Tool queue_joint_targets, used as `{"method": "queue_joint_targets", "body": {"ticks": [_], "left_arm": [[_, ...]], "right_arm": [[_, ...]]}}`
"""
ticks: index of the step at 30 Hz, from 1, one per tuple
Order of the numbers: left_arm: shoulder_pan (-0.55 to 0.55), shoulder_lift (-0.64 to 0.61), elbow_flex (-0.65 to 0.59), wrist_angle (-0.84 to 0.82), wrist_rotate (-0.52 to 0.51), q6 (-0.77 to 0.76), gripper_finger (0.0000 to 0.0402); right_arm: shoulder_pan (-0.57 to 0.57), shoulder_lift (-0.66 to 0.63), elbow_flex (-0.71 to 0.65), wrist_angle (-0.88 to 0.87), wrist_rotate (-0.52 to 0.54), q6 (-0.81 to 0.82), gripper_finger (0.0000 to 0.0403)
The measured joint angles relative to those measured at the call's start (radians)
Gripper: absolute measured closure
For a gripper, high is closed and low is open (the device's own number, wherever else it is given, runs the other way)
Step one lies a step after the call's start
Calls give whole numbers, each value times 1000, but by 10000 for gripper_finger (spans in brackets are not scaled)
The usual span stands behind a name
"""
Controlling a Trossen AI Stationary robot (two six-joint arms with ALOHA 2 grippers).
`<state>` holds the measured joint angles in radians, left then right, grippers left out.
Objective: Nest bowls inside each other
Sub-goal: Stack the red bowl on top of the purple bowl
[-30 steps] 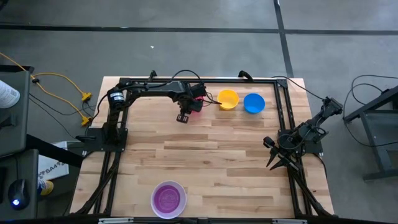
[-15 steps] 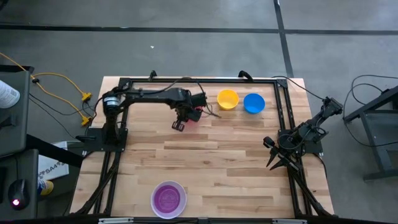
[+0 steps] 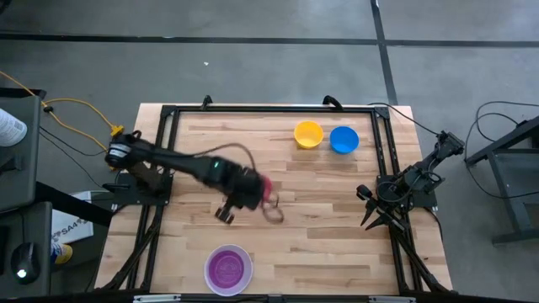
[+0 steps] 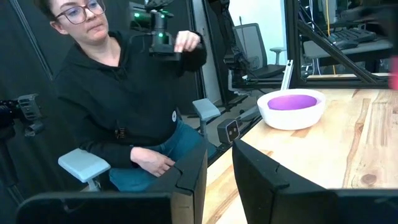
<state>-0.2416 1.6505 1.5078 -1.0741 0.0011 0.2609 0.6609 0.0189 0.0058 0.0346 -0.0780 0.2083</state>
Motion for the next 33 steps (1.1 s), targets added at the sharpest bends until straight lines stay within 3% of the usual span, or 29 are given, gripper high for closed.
{"method": "queue_joint_targets", "body": {"ticks": [10, 17, 26, 33], "left_arm": [[-318, 6, 0, 20, -59, -197, 401], [-486, 6, 0, 47, -82, -239, 401], [-623, 6, -1, 51, -59, -99, 401], [-628, 6, -76, 152, -62, -62, 402]], "right_arm": [[0, 0, 0, 0, 0, 0, 332], [0, 0, 0, 0, 0, 0, 332], [0, 0, 0, 0, 0, 0, 332], [0, 0, 0, 0, -1, 0, 332]]}}
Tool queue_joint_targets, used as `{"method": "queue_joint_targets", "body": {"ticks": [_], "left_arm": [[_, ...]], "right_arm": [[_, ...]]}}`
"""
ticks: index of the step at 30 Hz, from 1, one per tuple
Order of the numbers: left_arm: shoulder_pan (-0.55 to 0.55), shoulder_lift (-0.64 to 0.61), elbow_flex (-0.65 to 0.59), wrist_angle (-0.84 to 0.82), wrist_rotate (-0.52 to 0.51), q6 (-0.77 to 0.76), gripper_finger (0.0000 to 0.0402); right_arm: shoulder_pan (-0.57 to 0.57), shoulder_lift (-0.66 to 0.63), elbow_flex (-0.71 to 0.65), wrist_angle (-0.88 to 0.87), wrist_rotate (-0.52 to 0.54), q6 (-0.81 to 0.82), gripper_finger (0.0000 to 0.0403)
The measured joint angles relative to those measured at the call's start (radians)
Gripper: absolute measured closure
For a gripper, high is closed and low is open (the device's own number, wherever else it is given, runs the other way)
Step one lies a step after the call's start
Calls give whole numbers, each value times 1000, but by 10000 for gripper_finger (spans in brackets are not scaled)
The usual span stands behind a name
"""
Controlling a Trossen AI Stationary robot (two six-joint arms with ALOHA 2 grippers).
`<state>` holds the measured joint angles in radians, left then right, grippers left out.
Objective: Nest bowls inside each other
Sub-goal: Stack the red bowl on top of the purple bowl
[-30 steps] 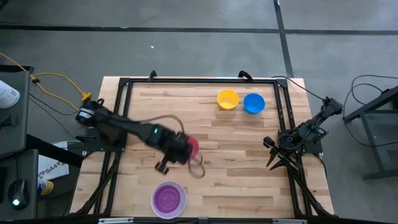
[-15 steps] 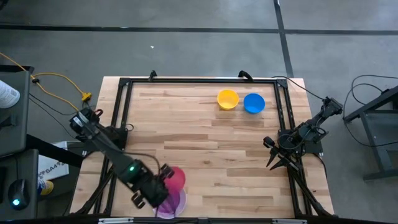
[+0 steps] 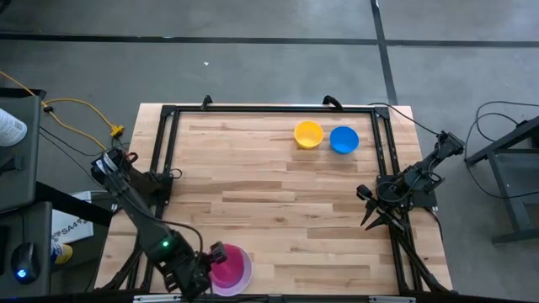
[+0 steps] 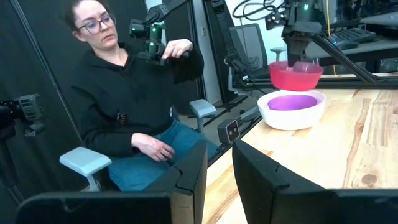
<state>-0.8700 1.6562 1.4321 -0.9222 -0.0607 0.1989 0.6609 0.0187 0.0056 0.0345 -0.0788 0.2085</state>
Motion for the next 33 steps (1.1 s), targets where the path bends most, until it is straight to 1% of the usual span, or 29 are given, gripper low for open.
{"method": "queue_joint_targets", "body": {"ticks": [3, 5, 10, 14, 22, 29, 33], "left_arm": [[0, 0, -45, 21, -27, -2, 402], [-1, 0, -73, 62, -27, -1, 402], [-1, 0, -126, 161, 3, -5, 402], [-1, 1, -161, 197, 26, -19, 402], [-1, 20, -196, 255, 70, -28, 402], [-1, 20, -220, 282, 79, -30, 401], [2, 20, -220, 302, 73, -64, 382]], "right_arm": [[0, 0, 0, 0, 0, 0, 332], [0, 0, 0, 0, 0, 0, 332], [0, 0, 0, 0, -1, 0, 332], [0, 0, 0, 0, -1, 0, 332], [0, 0, 0, 0, -1, 0, 332], [0, 0, 0, 1, -1, 0, 332], [0, 0, 0, 2, 0, 0, 332]]}}
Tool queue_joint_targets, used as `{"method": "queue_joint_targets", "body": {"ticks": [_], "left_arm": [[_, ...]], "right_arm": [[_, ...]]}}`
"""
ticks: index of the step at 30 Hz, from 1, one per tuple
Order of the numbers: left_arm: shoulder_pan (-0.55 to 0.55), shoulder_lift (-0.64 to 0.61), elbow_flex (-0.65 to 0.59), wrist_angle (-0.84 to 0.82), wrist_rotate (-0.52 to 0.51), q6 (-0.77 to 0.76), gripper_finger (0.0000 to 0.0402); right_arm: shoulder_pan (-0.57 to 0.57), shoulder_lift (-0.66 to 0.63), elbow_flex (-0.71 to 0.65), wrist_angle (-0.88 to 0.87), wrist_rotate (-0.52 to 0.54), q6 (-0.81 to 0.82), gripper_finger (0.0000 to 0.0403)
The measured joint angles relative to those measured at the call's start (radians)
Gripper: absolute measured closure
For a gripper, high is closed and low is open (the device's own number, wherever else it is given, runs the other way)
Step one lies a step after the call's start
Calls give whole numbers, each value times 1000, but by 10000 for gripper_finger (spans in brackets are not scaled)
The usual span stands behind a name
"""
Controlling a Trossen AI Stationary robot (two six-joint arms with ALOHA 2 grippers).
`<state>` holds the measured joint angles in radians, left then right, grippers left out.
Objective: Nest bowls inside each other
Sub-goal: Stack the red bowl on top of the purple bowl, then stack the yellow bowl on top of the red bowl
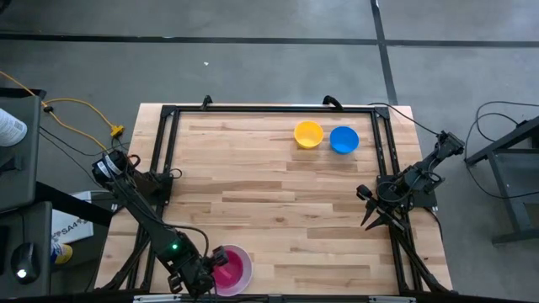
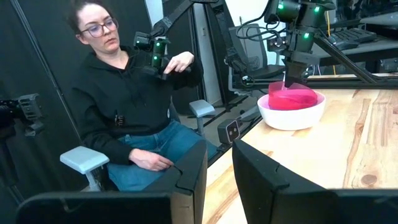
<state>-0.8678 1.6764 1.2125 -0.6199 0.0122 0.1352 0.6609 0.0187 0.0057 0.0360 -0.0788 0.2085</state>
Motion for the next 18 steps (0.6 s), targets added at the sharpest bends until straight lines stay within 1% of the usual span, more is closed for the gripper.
{"method": "queue_joint_targets", "body": {"ticks": [5, 9, 18], "left_arm": [[6, 0, 0, 8, -4, -20, 345], [5, 0, 0, 30, -4, -20, 325], [5, 0, 1, 52, -6, -15, 316]], "right_arm": [[0, 0, 0, 2, 0, 0, 332], [0, 0, 0, 2, 0, 0, 332], [0, 0, 0, 3, 1, 0, 332]]}}
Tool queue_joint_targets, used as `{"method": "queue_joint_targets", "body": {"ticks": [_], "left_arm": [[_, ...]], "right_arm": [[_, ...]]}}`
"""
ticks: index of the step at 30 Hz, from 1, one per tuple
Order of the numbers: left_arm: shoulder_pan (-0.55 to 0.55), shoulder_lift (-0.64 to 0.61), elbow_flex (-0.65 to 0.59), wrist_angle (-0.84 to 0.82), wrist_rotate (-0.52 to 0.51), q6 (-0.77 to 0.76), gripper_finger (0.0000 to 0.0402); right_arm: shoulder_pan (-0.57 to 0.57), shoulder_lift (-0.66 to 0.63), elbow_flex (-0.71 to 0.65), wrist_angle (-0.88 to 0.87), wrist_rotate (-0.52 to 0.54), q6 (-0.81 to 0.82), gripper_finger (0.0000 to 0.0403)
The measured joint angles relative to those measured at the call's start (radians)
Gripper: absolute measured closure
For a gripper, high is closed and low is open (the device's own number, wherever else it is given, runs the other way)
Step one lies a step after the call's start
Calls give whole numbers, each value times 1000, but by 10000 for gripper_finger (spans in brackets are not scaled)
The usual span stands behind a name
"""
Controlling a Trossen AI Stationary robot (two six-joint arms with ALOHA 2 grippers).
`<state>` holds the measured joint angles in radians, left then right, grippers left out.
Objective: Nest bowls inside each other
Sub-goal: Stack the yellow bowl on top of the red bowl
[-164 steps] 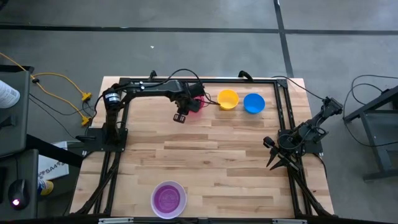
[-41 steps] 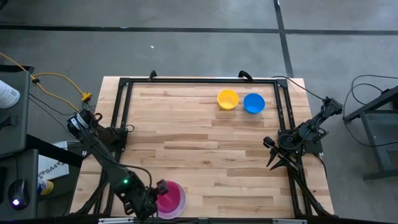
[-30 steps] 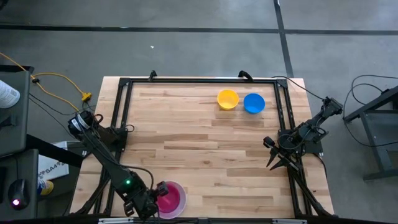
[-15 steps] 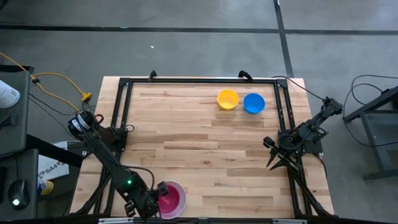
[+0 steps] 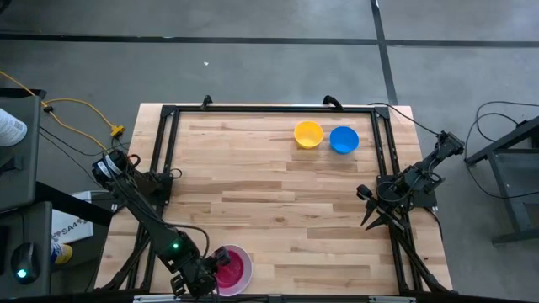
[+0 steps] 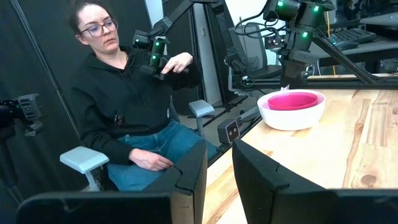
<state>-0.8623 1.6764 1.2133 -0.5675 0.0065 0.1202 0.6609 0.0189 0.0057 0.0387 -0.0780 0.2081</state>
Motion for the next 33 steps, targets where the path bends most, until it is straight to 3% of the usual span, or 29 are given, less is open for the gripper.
{"method": "queue_joint_targets", "body": {"ticks": [14, 21, 33], "left_arm": [[53, -12, 2, -14, -122, 4, 316], [204, -53, 2, -46, -109, 15, 316], [466, -81, 67, -46, -40, 264, 316]], "right_arm": [[0, 0, 0, 1, 0, 0, 332], [0, 0, 0, 0, -1, 0, 332], [0, 0, 0, -3, -2, 0, 332]]}}
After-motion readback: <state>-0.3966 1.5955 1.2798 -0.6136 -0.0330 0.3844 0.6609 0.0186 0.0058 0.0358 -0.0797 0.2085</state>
